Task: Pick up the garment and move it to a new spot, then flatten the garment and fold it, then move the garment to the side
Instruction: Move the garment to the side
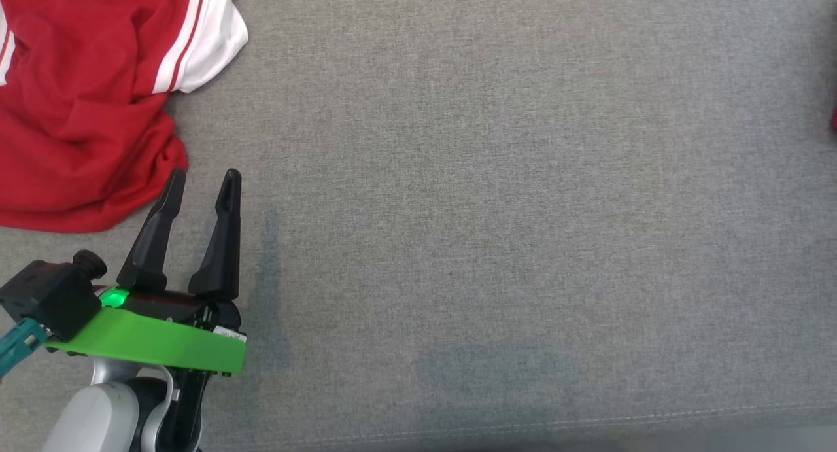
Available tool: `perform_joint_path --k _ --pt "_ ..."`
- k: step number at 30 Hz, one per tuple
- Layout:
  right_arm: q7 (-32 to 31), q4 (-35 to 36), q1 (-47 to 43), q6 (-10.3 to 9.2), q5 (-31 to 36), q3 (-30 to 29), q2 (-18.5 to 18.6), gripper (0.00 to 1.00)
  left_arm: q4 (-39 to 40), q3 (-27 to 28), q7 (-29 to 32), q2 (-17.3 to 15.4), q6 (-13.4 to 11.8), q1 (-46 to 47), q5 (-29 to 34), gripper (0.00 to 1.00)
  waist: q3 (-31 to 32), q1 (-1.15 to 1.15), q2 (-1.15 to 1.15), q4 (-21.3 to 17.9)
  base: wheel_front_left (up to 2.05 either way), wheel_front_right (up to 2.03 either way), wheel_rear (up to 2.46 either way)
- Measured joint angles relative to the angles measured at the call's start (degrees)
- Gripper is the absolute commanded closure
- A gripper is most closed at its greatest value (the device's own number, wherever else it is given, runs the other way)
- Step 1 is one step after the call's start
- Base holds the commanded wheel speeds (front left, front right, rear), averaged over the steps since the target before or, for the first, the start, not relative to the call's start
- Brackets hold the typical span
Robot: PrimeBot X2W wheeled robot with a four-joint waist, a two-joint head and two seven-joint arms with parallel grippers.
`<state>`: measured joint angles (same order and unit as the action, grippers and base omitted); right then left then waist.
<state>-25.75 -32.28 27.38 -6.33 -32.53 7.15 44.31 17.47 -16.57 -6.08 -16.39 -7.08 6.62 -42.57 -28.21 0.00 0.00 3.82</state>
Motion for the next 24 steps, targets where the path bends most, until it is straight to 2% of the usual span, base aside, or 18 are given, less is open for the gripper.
perform_joint_path --k 5,9,17,20,24 --pt "3.15 -1.37 -0.17 -0.33 -0.33 -1.26 -2.66 0.0 -0.43 0.11 0.0 -0.01 0.0 0.27 0.42 0.0 0.97 0.0 0.0 -0.8 0.0 0.0 0.0" --pt "7.08 -0.56 0.03 -0.34 -0.35 -2.75 -2.85 0.0 -1.56 0.14 -0.13 0.33 0.01 0.7 0.42 0.0 2.46 0.0 0.0 -1.35 0.0 0.0 0.0" --pt "18.04 6.93 -0.82 -0.34 0.44 -4.16 -3.88 0.0 -4.72 2.09 -2.11 0.34 0.01 0.62 0.4 0.0 7.27 0.0 0.0 -2.48 0.0 0.0 0.0" --pt "21.94 9.78 -4.58 -0.35 0.27 -4.58 -5.95 0.0 -6.44 2.44 -2.55 0.13 0.01 0.36 0.4 0.0 10.19 0.0 0.0 -3.16 0.0 0.0 0.0" --pt "24.82 11.89 -9.58 -0.42 0.22 -5.11 -6.86 0.0 -7.81 3.05 -3.04 -0.01 0.03 -0.7 0.37 0.0 13.23 -0.01 0.0 -3.7 0.0 0.0 0.0"
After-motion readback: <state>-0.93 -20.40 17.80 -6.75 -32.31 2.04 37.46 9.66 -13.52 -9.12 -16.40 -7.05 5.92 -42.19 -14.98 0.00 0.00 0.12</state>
